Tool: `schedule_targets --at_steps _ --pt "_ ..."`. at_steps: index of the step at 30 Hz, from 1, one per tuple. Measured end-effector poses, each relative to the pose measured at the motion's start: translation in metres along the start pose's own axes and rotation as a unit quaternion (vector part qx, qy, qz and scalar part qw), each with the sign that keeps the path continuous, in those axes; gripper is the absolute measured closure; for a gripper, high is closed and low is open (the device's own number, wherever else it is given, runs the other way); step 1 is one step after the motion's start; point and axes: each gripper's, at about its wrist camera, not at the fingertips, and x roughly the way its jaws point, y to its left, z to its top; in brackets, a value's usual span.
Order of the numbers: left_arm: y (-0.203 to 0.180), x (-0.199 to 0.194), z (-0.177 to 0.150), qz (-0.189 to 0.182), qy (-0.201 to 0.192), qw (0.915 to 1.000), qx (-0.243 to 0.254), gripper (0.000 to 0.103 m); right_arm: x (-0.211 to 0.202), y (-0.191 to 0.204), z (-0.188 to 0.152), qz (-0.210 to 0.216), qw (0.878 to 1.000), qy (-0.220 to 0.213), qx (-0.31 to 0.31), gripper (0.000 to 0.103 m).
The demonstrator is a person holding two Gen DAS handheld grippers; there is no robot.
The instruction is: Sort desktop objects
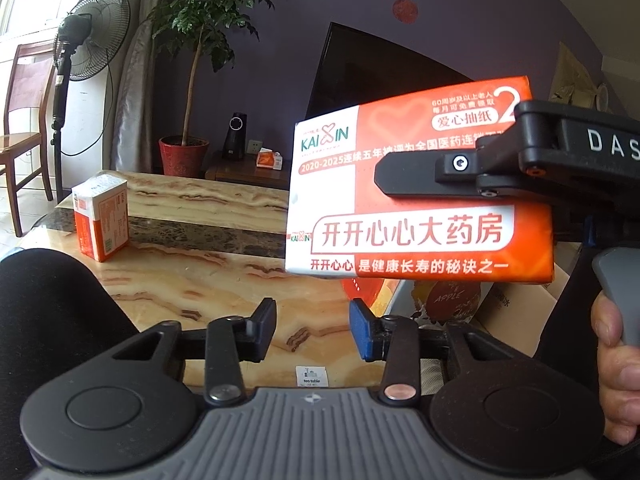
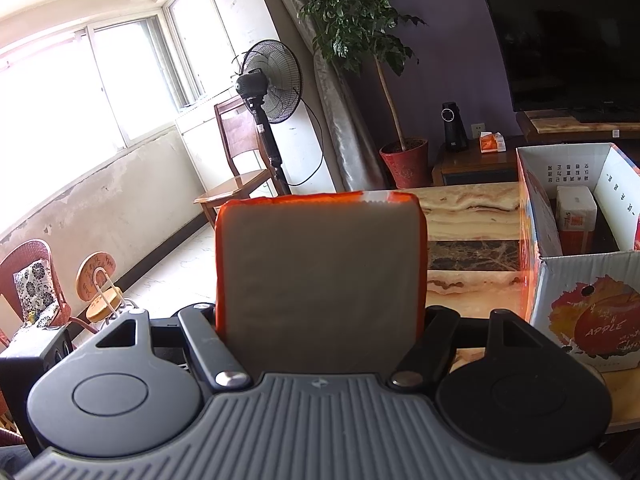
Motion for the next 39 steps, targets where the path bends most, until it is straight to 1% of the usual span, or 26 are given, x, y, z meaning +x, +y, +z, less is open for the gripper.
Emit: schedule_targets --at_steps 4,5,7,9,12,14,17,21,26,28,39 --pt "-0.0020 -0.0004 0.0001 -0.004 -0.001 1.0000 0.003 0.063 -0.0001 0.0005 -0.0002 0.001 1.000 0.000 0.000 0.029" --pt "-0.0019 -0.0002 0.0001 -0.002 0.001 1.0000 0.003 0.065 -0.0004 0.0006 -0.0003 0.001 1.000 0.000 0.000 0.029" --pt "-0.0024 0.0013 0.0005 0.001 0.009 0.9999 0.007 0.076 -0.0004 0.0010 -0.0004 0.002 1.000 0.001 0.000 0.029" --pt "-0.0037 0.0030 0.0006 0.003 0.017 0.9998 0.014 0.084 0.0000 0.0017 -0.0005 0.004 1.000 0.003 -0.002 0.029" --pt "-0.0077 0.0034 -0.0006 -0.001 0.019 0.9995 0.027 0.087 -0.0001 0.0034 -0.0011 0.006 1.000 0.005 -0.006 0.029" --pt "-0.0076 0.0043 -0.0013 0.000 0.023 0.9994 0.026 0.090 -0.0003 0.0037 -0.0011 0.005 1.000 0.006 -0.005 0.029" --pt "-0.0037 0.0049 -0.0014 0.003 0.025 0.9996 0.016 0.090 -0.0009 0.0038 -0.0009 0.005 1.000 0.007 -0.005 0.029" --pt "-0.0035 0.0050 -0.0018 0.013 0.028 0.9994 0.016 0.089 -0.0011 0.0049 -0.0012 0.005 1.000 0.010 -0.006 0.029" --pt "-0.0038 0.0051 -0.0021 0.024 0.030 0.9991 0.018 0.081 -0.0009 0.0059 -0.0016 0.004 1.000 0.012 -0.009 0.029" --pt "-0.0035 0.0052 -0.0021 0.028 0.031 0.9990 0.018 0.073 -0.0011 0.0061 -0.0016 0.003 1.000 0.012 -0.008 0.029" --pt "-0.0083 0.0052 -0.0020 0.037 0.035 0.9984 0.026 0.071 -0.0010 0.0055 -0.0012 0.002 1.000 0.012 -0.008 0.029"
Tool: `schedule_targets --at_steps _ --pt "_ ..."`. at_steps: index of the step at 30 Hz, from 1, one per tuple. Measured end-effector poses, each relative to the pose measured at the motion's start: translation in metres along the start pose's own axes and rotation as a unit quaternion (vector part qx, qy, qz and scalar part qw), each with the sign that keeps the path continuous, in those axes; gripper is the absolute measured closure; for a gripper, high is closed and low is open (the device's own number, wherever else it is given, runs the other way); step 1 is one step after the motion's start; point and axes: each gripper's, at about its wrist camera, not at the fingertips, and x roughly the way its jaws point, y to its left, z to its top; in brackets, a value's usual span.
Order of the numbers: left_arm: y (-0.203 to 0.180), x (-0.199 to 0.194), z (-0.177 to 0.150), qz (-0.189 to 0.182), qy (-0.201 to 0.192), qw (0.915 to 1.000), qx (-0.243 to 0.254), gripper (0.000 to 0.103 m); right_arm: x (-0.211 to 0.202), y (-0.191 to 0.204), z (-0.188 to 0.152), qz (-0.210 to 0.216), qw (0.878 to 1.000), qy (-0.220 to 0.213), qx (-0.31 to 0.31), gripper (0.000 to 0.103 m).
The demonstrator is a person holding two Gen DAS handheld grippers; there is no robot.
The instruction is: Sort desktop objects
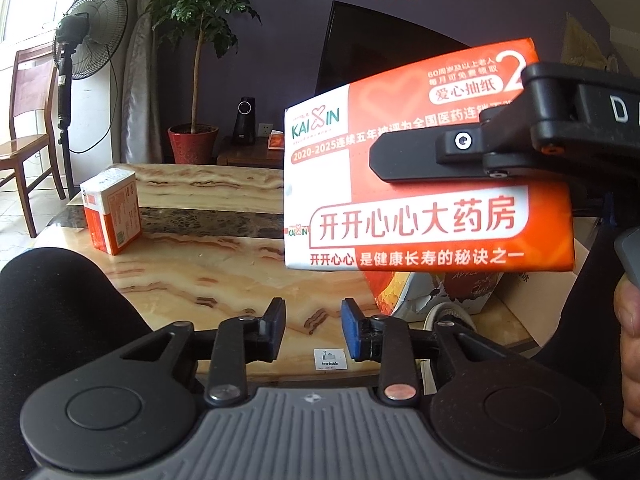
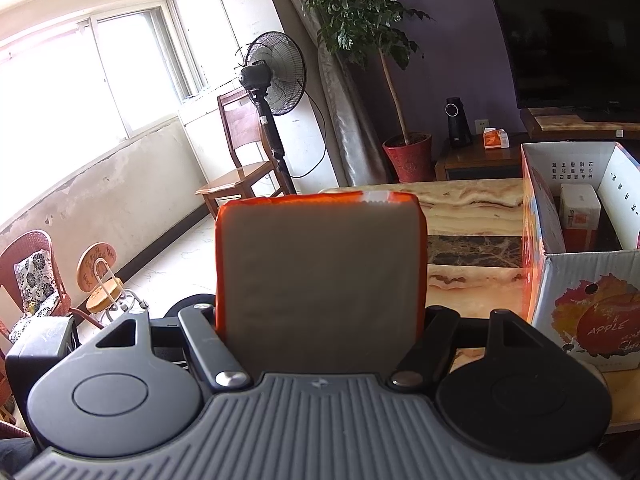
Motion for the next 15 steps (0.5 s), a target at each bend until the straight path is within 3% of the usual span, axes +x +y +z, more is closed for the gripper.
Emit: schedule_targets --at_steps 15 --pt "-0.010 -0.013 0.001 0.028 -0.006 0.9991 0.030 0.067 -0.003 -0.005 0.001 -0.014 1.000 -0.013 0.006 0.029"
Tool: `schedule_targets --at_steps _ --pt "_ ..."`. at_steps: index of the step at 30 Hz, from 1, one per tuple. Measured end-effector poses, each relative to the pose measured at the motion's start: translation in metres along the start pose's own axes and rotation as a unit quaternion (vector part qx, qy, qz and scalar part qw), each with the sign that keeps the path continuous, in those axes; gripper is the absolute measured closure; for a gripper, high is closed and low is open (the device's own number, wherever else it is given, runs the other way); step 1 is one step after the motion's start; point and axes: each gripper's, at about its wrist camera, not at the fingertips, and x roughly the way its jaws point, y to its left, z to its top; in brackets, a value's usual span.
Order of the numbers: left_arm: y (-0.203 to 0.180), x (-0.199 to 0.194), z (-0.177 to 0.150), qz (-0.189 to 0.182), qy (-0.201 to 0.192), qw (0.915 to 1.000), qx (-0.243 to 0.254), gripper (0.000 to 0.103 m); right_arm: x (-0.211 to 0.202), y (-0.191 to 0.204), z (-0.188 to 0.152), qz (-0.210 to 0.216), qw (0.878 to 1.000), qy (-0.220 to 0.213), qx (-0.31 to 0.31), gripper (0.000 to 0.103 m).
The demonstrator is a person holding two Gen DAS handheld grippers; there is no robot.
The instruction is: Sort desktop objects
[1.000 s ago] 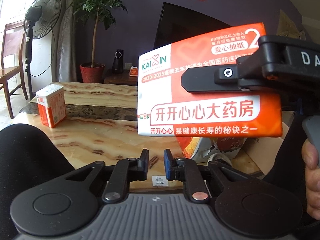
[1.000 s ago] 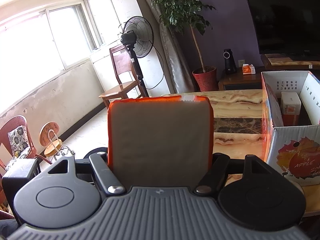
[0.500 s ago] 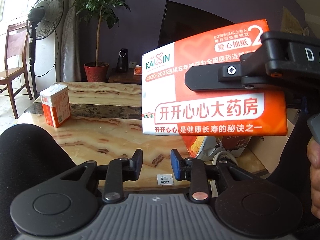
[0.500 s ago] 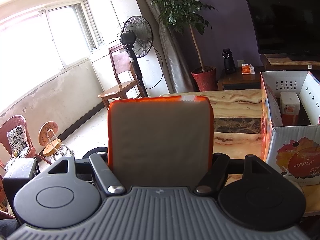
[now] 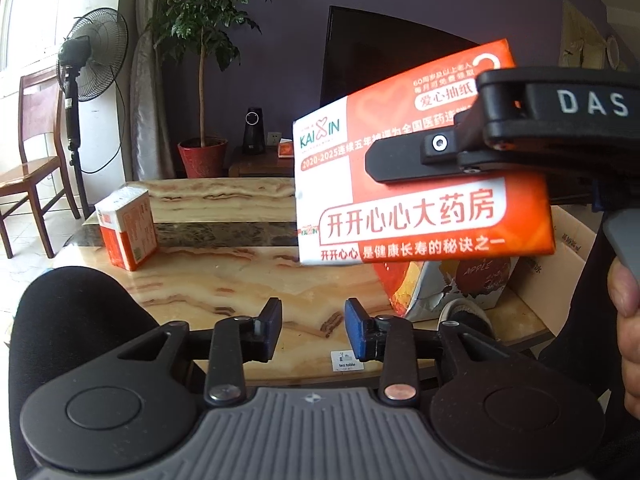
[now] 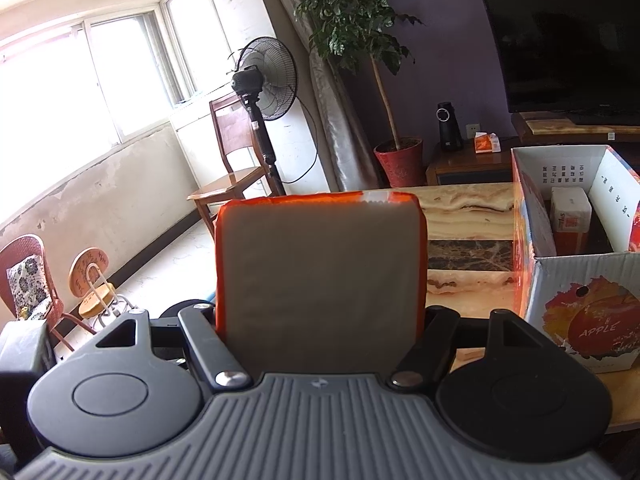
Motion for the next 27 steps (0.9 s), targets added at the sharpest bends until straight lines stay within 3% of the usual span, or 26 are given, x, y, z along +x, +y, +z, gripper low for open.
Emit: schedule_targets --at_steps 7,14,27 --pt "-0.008 -0.006 0.001 0.001 0.021 0.9998 0.004 0.066 -0.007 -0.003 0.002 0.011 1.000 -0.014 0.013 0.029" --pt "-0.023 -0.023 0.010 0.013 0.008 0.9993 0.035 0.066 -0.010 -0.009 0.004 0.010 0.999 -0.020 0.024 0.029" --pt "-0.028 -0.030 0.012 0.017 0.005 0.9992 0.036 0.066 -0.009 -0.008 0.002 0.012 1.000 -0.016 0.021 0.029"
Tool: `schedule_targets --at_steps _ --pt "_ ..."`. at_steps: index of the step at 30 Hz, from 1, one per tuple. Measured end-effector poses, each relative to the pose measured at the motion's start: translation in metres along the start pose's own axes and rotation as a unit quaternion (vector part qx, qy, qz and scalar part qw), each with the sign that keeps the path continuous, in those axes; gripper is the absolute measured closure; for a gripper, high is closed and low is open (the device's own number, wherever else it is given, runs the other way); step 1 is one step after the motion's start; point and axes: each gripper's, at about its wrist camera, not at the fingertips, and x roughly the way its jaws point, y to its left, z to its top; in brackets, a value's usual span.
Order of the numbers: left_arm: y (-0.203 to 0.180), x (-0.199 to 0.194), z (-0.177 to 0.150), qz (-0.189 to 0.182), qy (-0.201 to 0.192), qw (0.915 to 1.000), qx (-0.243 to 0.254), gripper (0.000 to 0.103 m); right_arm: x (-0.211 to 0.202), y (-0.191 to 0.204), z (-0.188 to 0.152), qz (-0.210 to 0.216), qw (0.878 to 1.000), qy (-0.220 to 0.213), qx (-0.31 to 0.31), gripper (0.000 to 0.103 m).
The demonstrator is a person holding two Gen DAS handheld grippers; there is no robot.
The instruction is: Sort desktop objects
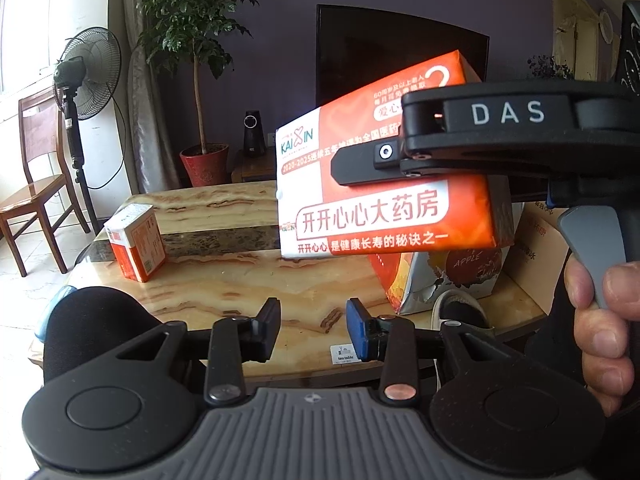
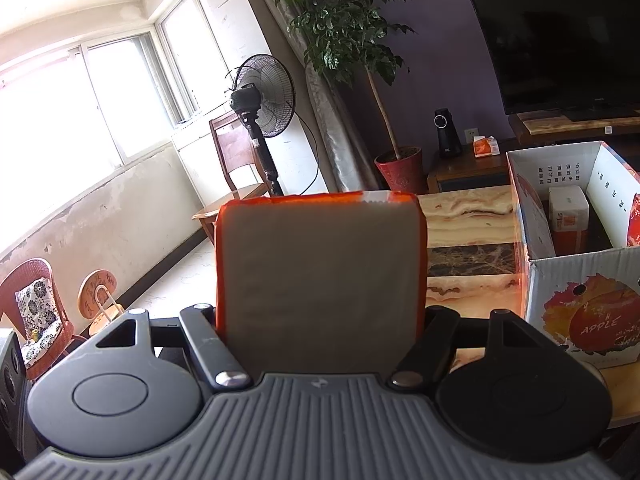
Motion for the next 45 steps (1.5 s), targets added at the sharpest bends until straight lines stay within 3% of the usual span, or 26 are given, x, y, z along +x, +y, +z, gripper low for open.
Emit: schedule_targets --at_steps 45 --pt "-0.0037 0.0038 -0.0035 0.004 0.002 0.9999 0.010 0.066 0.0031 0.0054 -0.0017 0.001 1.000 0.009 -0.008 0.029"
